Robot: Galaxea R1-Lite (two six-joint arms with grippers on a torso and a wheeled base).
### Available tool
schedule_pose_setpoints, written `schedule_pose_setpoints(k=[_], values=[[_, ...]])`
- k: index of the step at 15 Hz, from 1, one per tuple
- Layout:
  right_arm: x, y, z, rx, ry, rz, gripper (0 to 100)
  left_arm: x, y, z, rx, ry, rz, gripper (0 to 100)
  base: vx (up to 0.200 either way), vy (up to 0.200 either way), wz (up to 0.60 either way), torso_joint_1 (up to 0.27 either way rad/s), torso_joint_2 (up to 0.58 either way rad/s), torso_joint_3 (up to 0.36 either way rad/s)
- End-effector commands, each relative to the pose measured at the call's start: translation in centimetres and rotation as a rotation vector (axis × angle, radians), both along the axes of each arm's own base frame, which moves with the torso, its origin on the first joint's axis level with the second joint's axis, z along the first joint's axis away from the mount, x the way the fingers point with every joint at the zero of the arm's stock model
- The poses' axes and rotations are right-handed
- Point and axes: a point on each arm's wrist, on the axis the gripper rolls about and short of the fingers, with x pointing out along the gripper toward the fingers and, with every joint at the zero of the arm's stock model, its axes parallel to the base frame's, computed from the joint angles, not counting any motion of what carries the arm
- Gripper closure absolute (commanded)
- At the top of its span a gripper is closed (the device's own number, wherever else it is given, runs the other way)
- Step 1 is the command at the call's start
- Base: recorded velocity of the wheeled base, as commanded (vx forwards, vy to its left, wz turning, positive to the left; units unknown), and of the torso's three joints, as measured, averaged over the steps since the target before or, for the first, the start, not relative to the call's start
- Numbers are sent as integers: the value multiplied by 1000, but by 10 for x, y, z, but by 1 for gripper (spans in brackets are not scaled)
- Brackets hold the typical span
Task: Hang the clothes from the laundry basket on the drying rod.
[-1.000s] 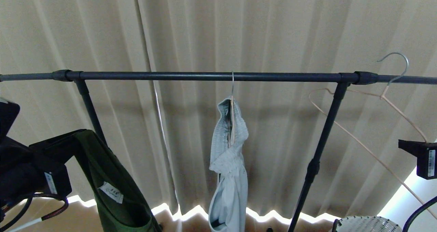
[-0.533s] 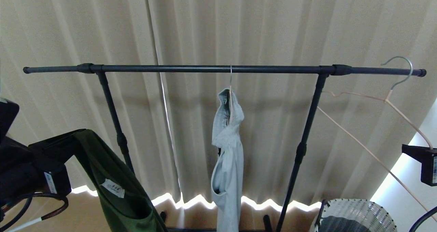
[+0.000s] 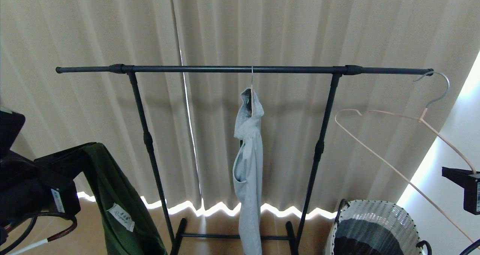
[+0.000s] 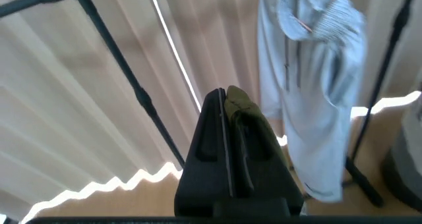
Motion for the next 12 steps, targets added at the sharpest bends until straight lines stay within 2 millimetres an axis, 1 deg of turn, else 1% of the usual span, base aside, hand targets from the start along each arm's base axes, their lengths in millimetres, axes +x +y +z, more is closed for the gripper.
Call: schedule_pose_setpoints(k=[1,5,12], values=[[0,0,-1,0,3,0,100,4,-2,-3,8,17,0,100,0,0,0,0,0,0],[-3,0,-5,3,10,11,100,7,-4,-3,8,22,1,100,0,0,0,0,0,0],[-3,1,-5,6,7,17,100,9,-4,-5,12,29,2,100,0,200,0,3,4,3]])
